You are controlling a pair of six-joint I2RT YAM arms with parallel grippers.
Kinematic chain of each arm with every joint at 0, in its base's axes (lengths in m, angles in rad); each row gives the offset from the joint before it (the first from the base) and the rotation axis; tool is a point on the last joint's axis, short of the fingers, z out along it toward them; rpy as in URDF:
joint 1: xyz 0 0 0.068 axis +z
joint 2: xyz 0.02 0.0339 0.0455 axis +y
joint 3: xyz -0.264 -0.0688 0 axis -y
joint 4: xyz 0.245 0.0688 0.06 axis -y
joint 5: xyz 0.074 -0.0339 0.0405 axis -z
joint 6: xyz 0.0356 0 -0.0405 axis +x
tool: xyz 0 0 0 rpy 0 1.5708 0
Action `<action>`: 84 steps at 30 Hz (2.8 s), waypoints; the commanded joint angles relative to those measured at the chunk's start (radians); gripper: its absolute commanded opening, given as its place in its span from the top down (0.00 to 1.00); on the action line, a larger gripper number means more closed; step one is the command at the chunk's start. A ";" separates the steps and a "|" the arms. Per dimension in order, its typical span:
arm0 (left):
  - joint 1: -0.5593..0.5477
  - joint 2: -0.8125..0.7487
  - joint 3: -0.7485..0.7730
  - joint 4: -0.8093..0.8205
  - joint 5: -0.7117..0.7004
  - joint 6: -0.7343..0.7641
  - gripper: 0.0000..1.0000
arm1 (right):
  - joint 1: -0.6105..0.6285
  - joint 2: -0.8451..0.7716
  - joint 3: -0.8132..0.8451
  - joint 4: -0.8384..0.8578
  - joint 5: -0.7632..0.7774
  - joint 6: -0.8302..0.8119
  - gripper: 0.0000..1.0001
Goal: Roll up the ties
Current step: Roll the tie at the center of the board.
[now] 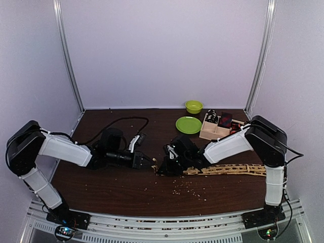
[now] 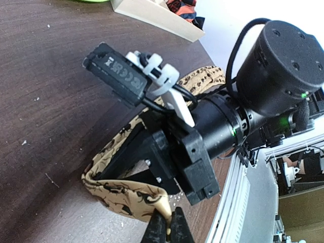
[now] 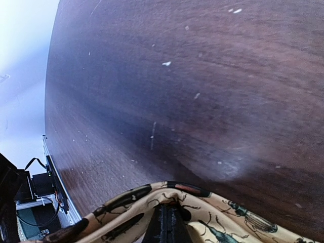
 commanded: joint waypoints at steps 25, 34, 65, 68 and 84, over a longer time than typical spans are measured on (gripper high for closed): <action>-0.032 0.153 0.164 0.030 0.043 -0.004 1.00 | -0.117 -0.277 -0.253 0.157 -0.141 -0.012 0.76; -0.066 0.272 0.252 0.046 0.057 -0.032 0.95 | -0.172 -0.327 -0.320 0.170 -0.148 0.005 0.56; -0.090 0.447 0.311 0.173 0.100 -0.115 0.81 | -0.169 -0.249 -0.198 -0.102 -0.083 -0.081 0.60; -0.091 0.444 0.310 0.167 0.100 -0.111 0.81 | -0.164 -0.239 -0.188 -0.129 -0.060 -0.090 0.64; -0.097 0.391 0.311 0.073 0.073 -0.005 0.74 | -0.161 -0.247 -0.177 -0.170 -0.019 -0.110 0.84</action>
